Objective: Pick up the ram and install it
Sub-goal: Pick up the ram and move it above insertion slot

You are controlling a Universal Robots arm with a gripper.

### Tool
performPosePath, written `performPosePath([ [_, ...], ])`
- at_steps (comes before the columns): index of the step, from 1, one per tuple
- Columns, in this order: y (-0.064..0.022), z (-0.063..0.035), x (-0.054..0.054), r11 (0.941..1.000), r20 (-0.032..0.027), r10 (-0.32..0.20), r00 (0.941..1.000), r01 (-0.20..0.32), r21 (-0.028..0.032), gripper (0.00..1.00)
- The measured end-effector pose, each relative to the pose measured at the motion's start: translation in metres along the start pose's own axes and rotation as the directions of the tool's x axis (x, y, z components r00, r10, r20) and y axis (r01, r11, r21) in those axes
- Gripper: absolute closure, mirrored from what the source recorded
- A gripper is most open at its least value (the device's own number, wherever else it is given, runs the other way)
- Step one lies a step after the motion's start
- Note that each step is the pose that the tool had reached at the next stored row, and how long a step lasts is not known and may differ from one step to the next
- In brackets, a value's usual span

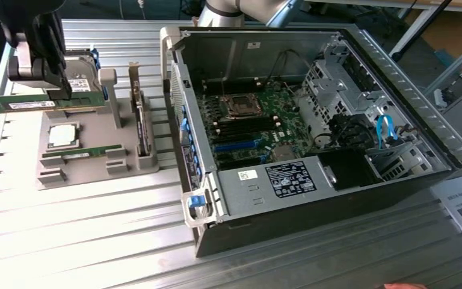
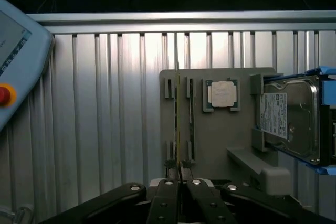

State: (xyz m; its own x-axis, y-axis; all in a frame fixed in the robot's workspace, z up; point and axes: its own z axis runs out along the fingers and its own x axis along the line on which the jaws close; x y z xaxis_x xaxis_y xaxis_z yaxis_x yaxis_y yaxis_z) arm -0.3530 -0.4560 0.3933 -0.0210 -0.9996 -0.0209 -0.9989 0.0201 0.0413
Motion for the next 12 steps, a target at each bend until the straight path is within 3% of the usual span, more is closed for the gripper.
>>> performPosePath([
  [4,-0.0043,-0.0002,0.000,1.0000,0.0000,0.000,1.0000,0.000,0.0000,0.88],
  [8,-0.0180,-0.0009,0.000,1.0000,0.0001,0.000,1.0000,0.000,-0.0002,0.88],
  [12,-0.0252,-0.0013,0.000,1.0000,0.0001,0.000,1.0000,0.000,-0.0006,0.88],
])
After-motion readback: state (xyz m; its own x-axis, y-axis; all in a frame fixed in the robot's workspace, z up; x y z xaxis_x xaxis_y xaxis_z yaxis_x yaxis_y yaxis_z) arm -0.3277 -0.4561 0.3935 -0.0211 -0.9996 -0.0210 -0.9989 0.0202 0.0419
